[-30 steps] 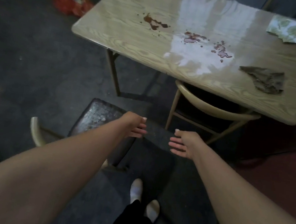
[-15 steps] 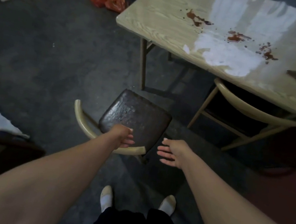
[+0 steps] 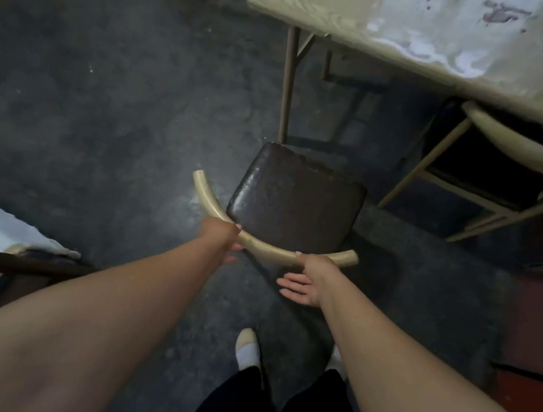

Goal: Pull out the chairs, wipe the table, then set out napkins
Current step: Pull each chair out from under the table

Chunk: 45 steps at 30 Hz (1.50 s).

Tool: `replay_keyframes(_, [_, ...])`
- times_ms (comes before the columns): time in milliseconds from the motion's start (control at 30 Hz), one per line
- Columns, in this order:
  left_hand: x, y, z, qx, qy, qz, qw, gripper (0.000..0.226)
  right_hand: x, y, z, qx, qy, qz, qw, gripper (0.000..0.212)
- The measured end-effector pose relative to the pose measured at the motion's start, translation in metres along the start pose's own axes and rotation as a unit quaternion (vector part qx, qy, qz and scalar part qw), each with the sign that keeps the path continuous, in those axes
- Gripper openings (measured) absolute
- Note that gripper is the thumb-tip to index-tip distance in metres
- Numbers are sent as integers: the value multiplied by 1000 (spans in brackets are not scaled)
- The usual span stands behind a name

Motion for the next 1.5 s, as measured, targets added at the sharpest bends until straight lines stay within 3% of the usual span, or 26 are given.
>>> replay_keyframes(367, [-5,-8,48,57,38,-25,997,29,4,-46,39,-20,-30,161,986,46])
replay_keyframes(700, [-26,-15,75,23,57,-66,996,31,25,-60,64,-73,-39,252,964,48])
replay_keyframes(1033, [-125,-54,89,16,32,-95,995,17,129,-49,61,-108,32,268,957,44])
replay_keyframes(1500, [-247,-136,156,50,-4,-70,996,37,275,-35,95,-99,38,244,964,48])
Point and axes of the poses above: each hand's wrist, its own z-axis towards the middle knuckle, its own y-axis out of the back of the hand, x = y × z, the point moved 1 cm from there along z, towards the middle knuckle, and after that the axes turned 8 degrees about -x, right-handed, at the moved point
